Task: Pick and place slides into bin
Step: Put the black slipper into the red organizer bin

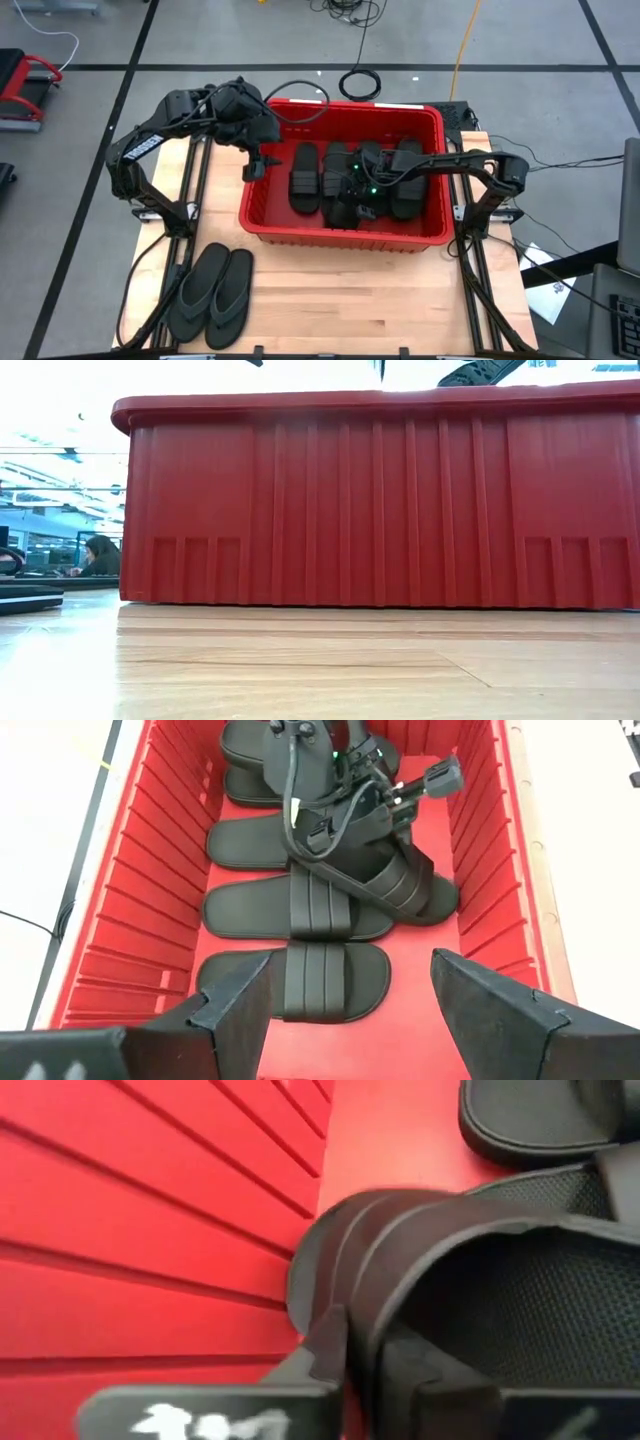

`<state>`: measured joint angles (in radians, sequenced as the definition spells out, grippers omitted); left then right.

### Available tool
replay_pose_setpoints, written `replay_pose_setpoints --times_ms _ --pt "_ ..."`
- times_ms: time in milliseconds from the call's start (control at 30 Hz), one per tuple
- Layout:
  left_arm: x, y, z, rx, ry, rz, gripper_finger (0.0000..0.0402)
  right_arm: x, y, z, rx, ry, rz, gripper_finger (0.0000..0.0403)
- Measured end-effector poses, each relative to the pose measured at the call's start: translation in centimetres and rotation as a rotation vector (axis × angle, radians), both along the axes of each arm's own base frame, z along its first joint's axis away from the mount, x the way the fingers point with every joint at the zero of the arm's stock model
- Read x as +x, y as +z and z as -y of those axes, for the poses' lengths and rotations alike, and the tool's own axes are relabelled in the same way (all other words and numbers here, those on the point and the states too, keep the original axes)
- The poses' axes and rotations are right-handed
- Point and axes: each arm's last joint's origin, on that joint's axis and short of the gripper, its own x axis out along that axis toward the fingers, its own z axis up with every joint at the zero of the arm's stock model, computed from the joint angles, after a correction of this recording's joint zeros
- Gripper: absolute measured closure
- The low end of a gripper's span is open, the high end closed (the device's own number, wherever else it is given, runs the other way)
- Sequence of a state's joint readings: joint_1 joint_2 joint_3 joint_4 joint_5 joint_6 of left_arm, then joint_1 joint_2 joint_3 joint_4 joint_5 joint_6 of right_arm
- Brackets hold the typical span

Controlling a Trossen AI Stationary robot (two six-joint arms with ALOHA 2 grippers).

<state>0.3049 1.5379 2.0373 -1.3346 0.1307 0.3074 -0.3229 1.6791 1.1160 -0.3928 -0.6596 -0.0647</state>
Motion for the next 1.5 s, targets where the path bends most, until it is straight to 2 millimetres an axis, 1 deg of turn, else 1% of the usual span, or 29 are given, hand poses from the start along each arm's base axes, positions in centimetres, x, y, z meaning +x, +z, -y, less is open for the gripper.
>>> replay_pose_setpoints --times_ms 67,167,333,433,533,700,800,867,933,1033,1167,1300,1433,1500 --pt "0.0 0.0 0.1 0.0 -0.004 0.0 0.0135 -0.1 0.3 -0.1 -0.009 -0.002 0.007 0.0388" --pt "0.1 0.0 0.3 0.0 -0.01 0.0 0.0135 -0.4 1.4 -0.2 -0.016 0.0 0.04 0.0395" --pt "0.2 0.0 0.6 0.001 -0.024 0.0 0.0135 -1.6 4.2 -0.6 -0.031 -0.008 0.106 0.0397" --pt "0.2 0.0 0.7 0.001 -0.028 0.0 0.0135 -2.3 6.5 -0.8 -0.027 -0.023 0.123 0.0398" --pt "0.2 0.0 0.7 -0.011 -0.038 0.003 0.0135 -3.1 9.5 -1.1 -0.031 -0.033 0.164 0.0398" --pt "0.2 0.0 0.7 -0.009 -0.051 0.005 0.0135 -5.2 14.3 -2.1 -0.069 -0.018 0.254 0.0397" --pt "0.2 0.0 0.7 -0.005 -0.048 0.004 0.0135 -6.5 16.6 -2.3 -0.045 -0.042 0.303 0.0397" --pt "0.2 0.0 0.7 -0.005 -0.047 0.004 0.0135 -7.3 17.5 -2.1 -0.008 -0.063 0.304 0.0397" --pt "0.2 0.0 0.7 -0.005 -0.047 0.004 0.0135 -7.6 17.9 -1.9 0.008 -0.072 0.29 0.0397" --pt "0.2 0.0 0.7 -0.002 -0.048 0.008 0.0135 -8.1 17.6 -1.6 0.014 -0.057 0.201 0.0397" --pt "0.3 0.1 0.7 0.009 -0.058 0.011 0.0135 -9.5 16.8 -0.4 0.029 0.004 -0.028 0.0399" --pt "0.4 0.2 0.6 0.011 -0.051 0.036 0.0135 -10.6 15.8 1.3 -0.06 0.036 -0.258 0.0399" --pt "0.6 0.4 0.6 0.0 -0.032 0.059 0.0135 -10.1 16.4 3.5 -0.157 0.046 -0.202 0.0399" --pt "0.6 0.4 0.6 -0.009 -0.024 0.059 0.0135 -9.6 16.2 4.4 -0.161 0.055 -0.191 0.0399"
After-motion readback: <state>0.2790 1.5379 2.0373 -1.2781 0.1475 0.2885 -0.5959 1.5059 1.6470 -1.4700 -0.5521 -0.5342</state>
